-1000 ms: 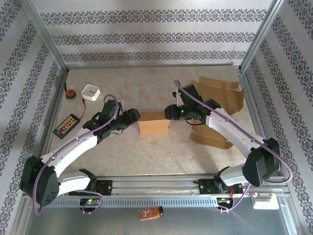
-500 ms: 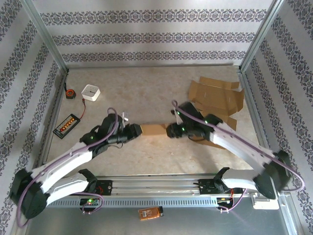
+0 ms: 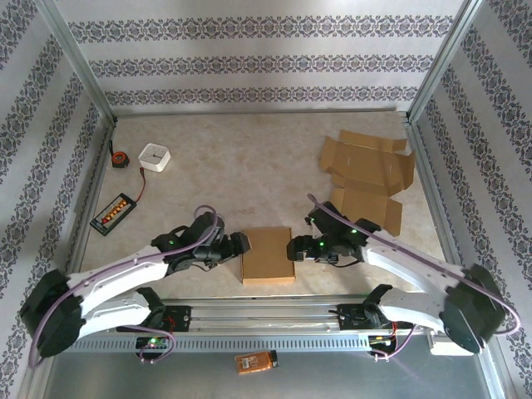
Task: Fold the paper box
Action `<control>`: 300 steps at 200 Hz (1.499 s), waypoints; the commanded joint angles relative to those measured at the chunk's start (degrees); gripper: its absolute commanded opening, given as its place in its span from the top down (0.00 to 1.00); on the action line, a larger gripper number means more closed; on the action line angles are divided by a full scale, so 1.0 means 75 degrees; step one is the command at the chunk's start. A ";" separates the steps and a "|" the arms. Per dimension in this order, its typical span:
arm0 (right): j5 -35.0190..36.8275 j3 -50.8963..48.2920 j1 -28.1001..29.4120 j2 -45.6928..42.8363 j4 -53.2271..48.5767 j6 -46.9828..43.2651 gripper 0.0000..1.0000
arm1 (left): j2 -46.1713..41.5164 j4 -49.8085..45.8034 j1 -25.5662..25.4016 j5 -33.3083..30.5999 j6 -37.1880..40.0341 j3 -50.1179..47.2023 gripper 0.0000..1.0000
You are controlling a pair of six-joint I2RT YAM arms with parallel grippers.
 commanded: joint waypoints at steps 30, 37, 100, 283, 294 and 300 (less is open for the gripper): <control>-0.1082 0.0463 0.0683 0.1588 0.2156 0.0816 0.36 | 0.1909 0.2238 -0.0705 0.0483 -0.0416 0.0506 0.42; -0.0948 0.0730 0.0675 0.1727 0.2209 0.0816 0.38 | 0.2027 0.2206 -0.0700 0.0445 -0.0343 0.0658 0.46; -0.0235 0.4448 -0.0043 0.5259 0.3135 0.0379 0.48 | 0.3600 0.2311 0.1867 -0.0569 0.1621 0.1944 0.53; 0.0349 1.4512 -0.1097 1.1167 0.0994 -0.1462 0.09 | 0.8560 0.1779 0.5398 0.0169 0.3801 0.8049 0.20; 0.0209 1.4354 -0.1272 1.0793 0.0960 -0.1582 0.02 | 0.8259 0.1776 0.5463 0.0166 0.3721 0.8024 0.17; 0.0139 1.4295 -0.1363 1.0581 0.0902 -0.1678 0.02 | 0.8072 0.1736 0.5496 0.0163 0.3707 0.8022 0.17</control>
